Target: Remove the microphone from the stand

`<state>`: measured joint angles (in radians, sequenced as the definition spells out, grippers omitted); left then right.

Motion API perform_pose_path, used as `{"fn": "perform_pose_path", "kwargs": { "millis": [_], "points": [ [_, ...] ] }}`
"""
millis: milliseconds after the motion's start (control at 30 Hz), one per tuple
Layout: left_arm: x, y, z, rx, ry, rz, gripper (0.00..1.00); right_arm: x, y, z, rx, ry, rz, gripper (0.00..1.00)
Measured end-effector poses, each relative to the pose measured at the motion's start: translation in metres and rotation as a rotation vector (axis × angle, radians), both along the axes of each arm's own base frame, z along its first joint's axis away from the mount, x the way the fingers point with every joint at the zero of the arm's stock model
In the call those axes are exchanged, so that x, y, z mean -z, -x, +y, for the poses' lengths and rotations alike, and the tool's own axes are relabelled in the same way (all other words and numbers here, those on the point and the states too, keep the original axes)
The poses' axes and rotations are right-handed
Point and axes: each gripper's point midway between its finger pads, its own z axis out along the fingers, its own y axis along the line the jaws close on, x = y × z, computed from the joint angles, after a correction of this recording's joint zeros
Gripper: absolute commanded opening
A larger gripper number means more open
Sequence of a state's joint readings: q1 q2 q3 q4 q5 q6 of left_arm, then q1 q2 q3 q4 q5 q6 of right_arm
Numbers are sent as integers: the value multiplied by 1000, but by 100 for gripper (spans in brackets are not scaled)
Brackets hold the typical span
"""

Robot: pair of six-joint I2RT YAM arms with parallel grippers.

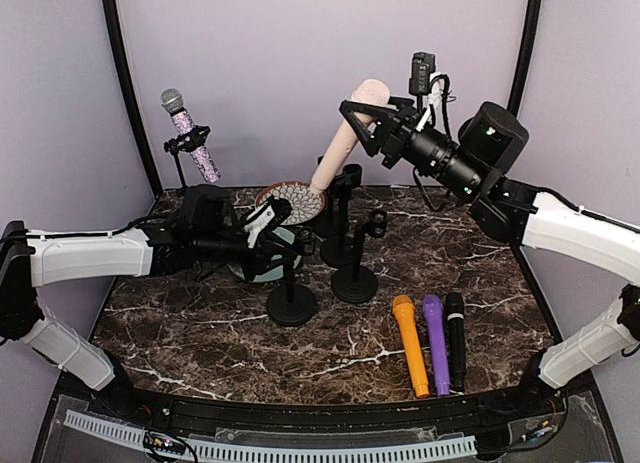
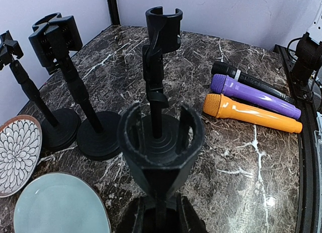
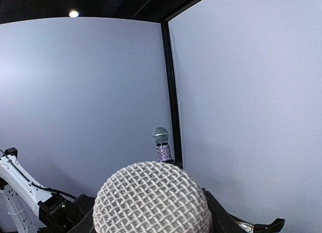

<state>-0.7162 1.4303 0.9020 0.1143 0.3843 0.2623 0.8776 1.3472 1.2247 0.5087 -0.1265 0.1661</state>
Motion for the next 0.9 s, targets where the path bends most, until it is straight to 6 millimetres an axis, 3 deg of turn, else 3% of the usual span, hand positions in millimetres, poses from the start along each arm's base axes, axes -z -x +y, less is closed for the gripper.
{"fn": "perform_pose_path", "kwargs": {
  "millis": [267,467,567,667,900],
  "points": [
    [0,-1,1,-10,0,4,0,6,-5,-10,64,45,24,0],
    [-1,0,2,-30,14,37,0,3,2,-58,216,109,99,0],
    [-2,-1,2,-44,23,54,0,13,1,-86,313,149,181,0],
    [-2,-1,2,-58,31,69,0,45,-5,-103,392,220,313,0],
    [-3,-4,3,-92,46,92,1,175,-11,-125,457,429,686,0]
  ]
}}
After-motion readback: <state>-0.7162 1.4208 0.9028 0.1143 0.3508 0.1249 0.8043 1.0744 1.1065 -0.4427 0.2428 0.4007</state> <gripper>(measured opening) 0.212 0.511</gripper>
